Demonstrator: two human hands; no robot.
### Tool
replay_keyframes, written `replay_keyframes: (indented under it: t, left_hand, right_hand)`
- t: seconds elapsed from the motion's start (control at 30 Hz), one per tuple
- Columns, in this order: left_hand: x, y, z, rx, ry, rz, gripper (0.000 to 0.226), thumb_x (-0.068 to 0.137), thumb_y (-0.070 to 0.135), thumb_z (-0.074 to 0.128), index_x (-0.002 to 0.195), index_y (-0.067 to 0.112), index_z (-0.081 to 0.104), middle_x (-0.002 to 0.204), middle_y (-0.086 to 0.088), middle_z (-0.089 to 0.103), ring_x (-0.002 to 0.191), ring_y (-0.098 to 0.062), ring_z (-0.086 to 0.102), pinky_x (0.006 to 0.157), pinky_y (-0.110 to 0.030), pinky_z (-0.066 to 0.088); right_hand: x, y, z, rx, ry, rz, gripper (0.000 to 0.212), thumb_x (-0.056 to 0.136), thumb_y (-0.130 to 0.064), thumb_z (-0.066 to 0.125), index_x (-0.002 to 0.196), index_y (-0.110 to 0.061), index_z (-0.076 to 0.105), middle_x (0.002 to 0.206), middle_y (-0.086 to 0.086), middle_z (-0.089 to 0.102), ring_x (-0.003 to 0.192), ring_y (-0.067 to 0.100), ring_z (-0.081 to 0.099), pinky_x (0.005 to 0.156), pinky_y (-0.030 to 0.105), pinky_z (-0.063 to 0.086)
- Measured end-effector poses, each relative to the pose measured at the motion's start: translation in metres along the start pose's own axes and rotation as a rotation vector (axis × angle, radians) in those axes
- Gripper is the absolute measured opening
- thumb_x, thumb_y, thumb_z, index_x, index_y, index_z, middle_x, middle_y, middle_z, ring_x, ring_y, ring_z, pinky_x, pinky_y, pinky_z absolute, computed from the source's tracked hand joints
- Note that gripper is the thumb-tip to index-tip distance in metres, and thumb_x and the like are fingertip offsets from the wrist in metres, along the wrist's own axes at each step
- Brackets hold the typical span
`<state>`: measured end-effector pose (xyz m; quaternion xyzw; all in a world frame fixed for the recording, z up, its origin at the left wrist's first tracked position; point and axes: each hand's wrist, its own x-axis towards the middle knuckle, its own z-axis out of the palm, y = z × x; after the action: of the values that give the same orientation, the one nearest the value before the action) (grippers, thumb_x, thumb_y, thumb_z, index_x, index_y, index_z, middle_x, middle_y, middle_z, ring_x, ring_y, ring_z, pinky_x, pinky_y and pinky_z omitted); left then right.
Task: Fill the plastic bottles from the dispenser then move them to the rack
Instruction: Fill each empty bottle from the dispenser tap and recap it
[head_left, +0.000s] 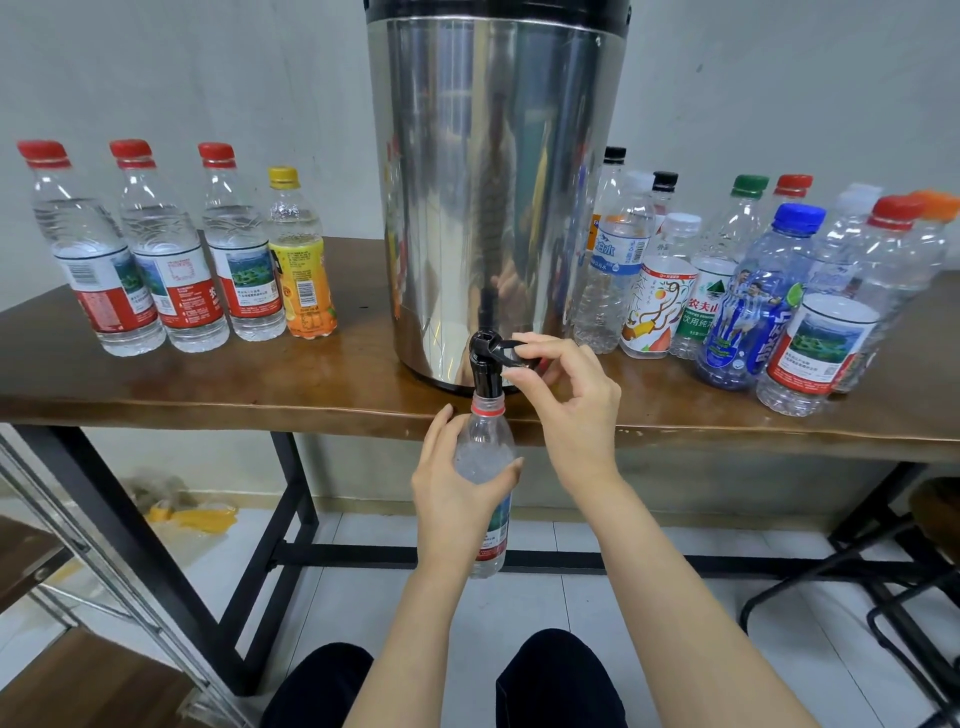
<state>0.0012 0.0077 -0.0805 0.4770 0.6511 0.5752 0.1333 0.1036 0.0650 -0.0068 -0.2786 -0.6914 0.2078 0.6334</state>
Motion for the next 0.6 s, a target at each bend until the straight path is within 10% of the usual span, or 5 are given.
replay_keyframes:
  t: [0.6]
  left_hand:
    - [0.000,0.002,-0.001,-0.003,-0.018,-0.001,0.067,0.070,0.030,0.087,0.130,0.021,0.057,0.150,0.007,0.043,0.121,0.007,0.036,0.102,-0.016,0.027]
  right_hand:
    - [0.008,-0.004,-0.016,-0.374,-0.154,-0.304,0.012,0.087,-0.017,0.070,0.094,-0.009,0.072,0.110,-0.001,0.070,0.105,0.008,0.049,0.089,0.009,0.039]
